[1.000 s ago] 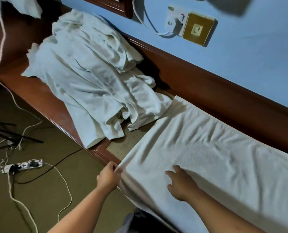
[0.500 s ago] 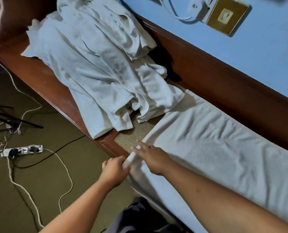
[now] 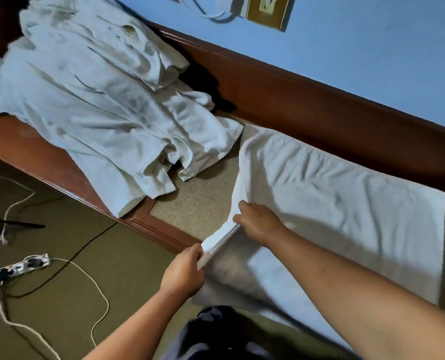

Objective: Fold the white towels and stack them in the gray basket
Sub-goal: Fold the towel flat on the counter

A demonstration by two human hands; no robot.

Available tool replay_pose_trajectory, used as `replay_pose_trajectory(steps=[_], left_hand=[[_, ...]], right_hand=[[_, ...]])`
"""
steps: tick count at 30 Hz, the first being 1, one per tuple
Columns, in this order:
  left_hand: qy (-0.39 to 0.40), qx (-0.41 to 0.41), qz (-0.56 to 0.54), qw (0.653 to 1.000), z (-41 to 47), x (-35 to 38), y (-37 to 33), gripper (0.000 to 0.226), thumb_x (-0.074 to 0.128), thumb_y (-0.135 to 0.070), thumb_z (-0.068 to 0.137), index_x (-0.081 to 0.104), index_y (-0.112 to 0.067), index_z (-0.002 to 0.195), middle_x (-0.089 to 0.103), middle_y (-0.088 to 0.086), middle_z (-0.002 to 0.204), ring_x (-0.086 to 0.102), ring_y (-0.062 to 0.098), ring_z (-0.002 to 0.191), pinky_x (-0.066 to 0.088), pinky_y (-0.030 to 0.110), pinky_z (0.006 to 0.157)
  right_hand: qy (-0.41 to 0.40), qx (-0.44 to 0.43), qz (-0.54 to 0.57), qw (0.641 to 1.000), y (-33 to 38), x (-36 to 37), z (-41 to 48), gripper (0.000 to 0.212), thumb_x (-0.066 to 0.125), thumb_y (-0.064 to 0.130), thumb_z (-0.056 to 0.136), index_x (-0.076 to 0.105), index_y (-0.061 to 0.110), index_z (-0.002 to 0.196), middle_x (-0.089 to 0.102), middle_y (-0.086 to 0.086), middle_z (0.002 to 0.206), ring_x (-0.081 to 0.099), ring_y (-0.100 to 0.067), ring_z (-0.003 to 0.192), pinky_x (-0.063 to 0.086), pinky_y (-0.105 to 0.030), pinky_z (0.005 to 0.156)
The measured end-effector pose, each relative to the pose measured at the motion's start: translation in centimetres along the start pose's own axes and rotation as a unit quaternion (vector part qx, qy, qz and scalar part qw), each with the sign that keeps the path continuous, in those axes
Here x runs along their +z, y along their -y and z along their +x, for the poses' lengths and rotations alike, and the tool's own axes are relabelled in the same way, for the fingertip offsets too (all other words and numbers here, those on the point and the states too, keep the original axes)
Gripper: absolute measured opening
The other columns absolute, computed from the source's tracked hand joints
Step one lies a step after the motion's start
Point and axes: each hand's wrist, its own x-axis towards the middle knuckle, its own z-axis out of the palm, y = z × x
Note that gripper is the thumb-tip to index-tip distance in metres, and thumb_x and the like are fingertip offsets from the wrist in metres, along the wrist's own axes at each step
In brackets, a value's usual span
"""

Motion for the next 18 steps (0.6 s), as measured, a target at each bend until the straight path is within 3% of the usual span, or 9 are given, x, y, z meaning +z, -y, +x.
replay_pose_trajectory(steps=[5,8,11,13,14,16,18], left_hand=[[0.064,0.058,0.048,0.995,-3.1,4.3,-7.5,0.014,0.051,-0.019,0.082,0.04,-0.024,0.088,0.051,-0.005,0.085,0.05,0.022,0.076,0.034,0.034,0.06],[0.094,0.083,0.038,0.991,-5.2,7.5,-11.0,0.015,0.051,-0.019,0.084,0.041,-0.024,0.094,0.055,-0.005,0.087,0.054,0.022,0.082,0.039,0.035,0.067],[0.233,0.149,-0.04,0.96,-8.2,11.2,-13.7,0.019,0.056,-0.025,0.087,0.05,-0.028,0.105,0.061,-0.005,0.097,0.061,0.018,0.087,0.05,0.035,0.079],[0.296,0.138,-0.051,0.944,-9.4,13.2,-13.5,0.019,0.062,-0.033,0.091,0.058,-0.031,0.109,0.063,-0.006,0.102,0.062,0.011,0.088,0.053,0.03,0.084],[0.272,0.114,-0.047,0.954,-9.6,13.9,-12.8,0.012,0.063,-0.034,0.091,0.061,-0.028,0.101,0.064,-0.006,0.098,0.063,0.013,0.087,0.053,0.032,0.086],[0.15,-0.016,-0.063,0.986,-9.3,14.5,-10.7,0.015,0.066,-0.033,0.088,0.055,-0.022,0.088,0.063,0.0,0.096,0.064,0.022,0.093,0.053,0.039,0.088],[0.027,-0.183,-0.122,0.975,-8.1,14.1,-8.8,0.038,0.077,-0.034,0.081,0.053,-0.016,0.104,0.058,0.01,0.115,0.059,0.034,0.11,0.049,0.042,0.098]], right_hand=[[-0.013,0.143,0.061,0.988,-3.8,2.3,-8.8,0.018,0.045,0.015,0.095,0.058,0.009,0.107,0.049,-0.013,0.11,0.053,-0.038,0.099,0.036,-0.039,0.072],[-0.034,0.222,0.157,0.962,-5.4,4.4,-13.9,0.023,0.042,0.021,0.096,0.062,0.012,0.103,0.054,-0.009,0.104,0.056,-0.035,0.099,0.045,-0.039,0.08],[-0.049,0.305,0.108,0.945,-6.3,7.7,-19.9,0.016,0.049,0.015,0.09,0.06,0.014,0.101,0.051,-0.008,0.103,0.06,-0.036,0.095,0.046,-0.037,0.079],[-0.027,0.352,0.067,0.933,-6.2,10.3,-23.3,0.035,0.052,0.009,0.087,0.059,0.018,0.12,0.05,-0.01,0.12,0.057,-0.035,0.107,0.045,-0.041,0.093],[-0.014,0.372,0.073,0.925,-5.7,11.1,-24.9,0.045,0.051,0.009,0.087,0.054,0.02,0.131,0.047,-0.011,0.127,0.054,-0.034,0.112,0.042,-0.043,0.097],[0.005,0.411,0.115,0.905,-4.7,12.7,-27.2,0.046,0.049,0.011,0.089,0.05,0.022,0.134,0.045,-0.009,0.13,0.053,-0.031,0.112,0.043,-0.041,0.094],[0.019,0.431,0.161,0.887,-2.9,13.7,-28.3,0.034,0.048,0.018,0.091,0.053,0.021,0.124,0.05,-0.006,0.123,0.055,-0.029,0.109,0.046,-0.038,0.09]])
